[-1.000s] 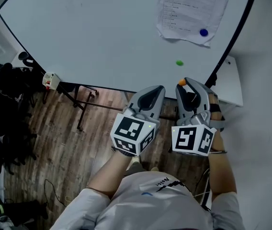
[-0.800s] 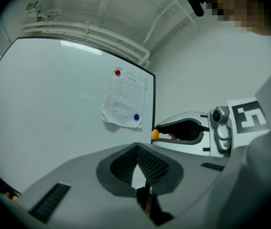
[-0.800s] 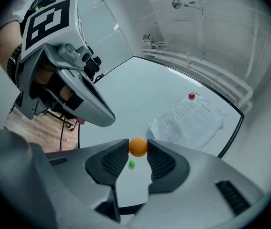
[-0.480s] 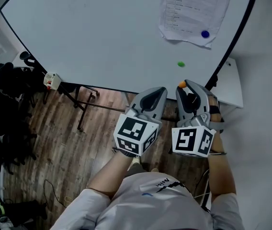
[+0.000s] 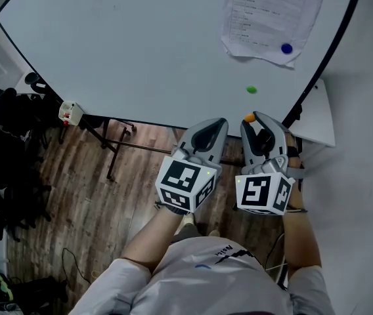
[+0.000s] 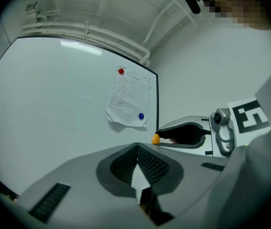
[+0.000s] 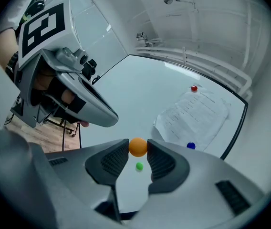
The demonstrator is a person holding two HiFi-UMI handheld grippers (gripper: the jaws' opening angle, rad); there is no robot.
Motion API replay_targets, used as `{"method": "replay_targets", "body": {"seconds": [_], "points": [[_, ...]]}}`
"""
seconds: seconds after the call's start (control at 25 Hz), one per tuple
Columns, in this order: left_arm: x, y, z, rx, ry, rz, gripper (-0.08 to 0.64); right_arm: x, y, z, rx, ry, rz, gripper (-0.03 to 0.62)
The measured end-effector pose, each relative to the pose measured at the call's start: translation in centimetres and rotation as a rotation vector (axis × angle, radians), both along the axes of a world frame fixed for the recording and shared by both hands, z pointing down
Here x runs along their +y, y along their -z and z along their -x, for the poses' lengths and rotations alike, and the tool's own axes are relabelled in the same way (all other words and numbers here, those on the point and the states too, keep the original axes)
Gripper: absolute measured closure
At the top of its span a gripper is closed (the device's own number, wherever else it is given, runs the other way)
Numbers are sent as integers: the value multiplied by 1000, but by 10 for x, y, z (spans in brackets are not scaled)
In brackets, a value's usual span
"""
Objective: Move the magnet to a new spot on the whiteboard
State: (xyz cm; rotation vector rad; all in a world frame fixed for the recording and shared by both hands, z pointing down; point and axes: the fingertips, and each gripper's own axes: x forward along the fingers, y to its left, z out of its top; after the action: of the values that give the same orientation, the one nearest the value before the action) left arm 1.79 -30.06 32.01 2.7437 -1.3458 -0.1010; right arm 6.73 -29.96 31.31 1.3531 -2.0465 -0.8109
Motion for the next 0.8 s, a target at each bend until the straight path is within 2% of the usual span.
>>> {"method": "replay_targets", "body": {"seconds": [0.32, 0.8], "points": [[-28, -10, 6, 4, -32, -4, 551, -28, -21, 4, -46, -50, 21, 465], [-89, -39, 25, 13, -76, 33, 551, -97, -59, 13, -191, -141, 45, 465]]}}
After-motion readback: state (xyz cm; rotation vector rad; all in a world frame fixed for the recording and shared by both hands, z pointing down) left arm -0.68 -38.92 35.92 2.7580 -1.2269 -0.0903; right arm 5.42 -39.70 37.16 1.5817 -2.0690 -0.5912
